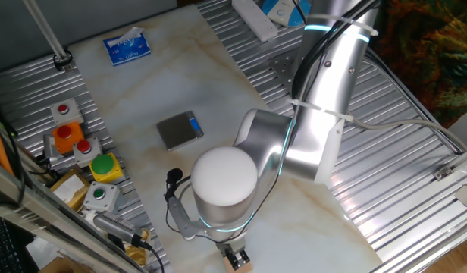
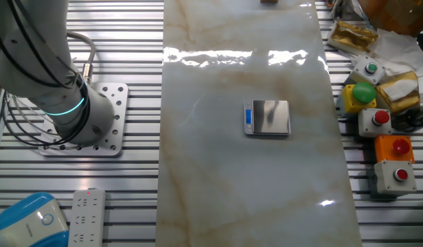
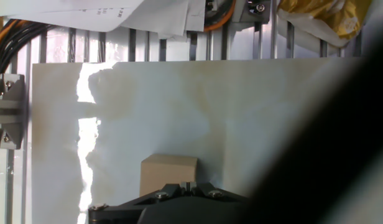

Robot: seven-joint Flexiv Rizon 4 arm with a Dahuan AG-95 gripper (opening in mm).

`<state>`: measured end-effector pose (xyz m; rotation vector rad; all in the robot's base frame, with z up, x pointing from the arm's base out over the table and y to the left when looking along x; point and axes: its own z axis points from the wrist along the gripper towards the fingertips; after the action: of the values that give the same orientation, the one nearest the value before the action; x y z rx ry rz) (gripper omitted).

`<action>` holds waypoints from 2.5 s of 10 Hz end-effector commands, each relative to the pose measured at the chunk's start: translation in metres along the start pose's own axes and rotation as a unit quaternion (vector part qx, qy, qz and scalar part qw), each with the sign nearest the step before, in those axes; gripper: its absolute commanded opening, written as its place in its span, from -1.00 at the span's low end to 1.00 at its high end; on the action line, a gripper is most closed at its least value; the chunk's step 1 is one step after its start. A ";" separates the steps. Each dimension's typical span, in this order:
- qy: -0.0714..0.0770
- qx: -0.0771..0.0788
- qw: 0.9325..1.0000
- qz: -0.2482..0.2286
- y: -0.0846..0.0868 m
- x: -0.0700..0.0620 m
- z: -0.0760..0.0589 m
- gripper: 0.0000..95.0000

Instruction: Place the block on the scale

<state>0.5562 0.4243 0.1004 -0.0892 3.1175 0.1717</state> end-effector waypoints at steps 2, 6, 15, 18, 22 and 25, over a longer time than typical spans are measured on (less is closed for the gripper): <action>0.008 0.006 1.000 -0.008 0.001 -0.002 0.001 -1.00; 0.017 0.002 0.995 -0.096 0.001 -0.002 0.001 -1.00; 0.010 0.001 0.993 -0.118 0.002 0.001 0.001 -1.00; 0.010 -0.001 0.994 -0.112 0.002 0.001 0.001 -1.00; 0.011 -0.003 0.994 -0.106 0.003 0.008 0.004 -1.00; 0.013 -0.022 1.000 -0.008 0.010 0.031 0.011 -1.00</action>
<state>0.5284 0.4313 0.0916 -0.2739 3.1196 0.2032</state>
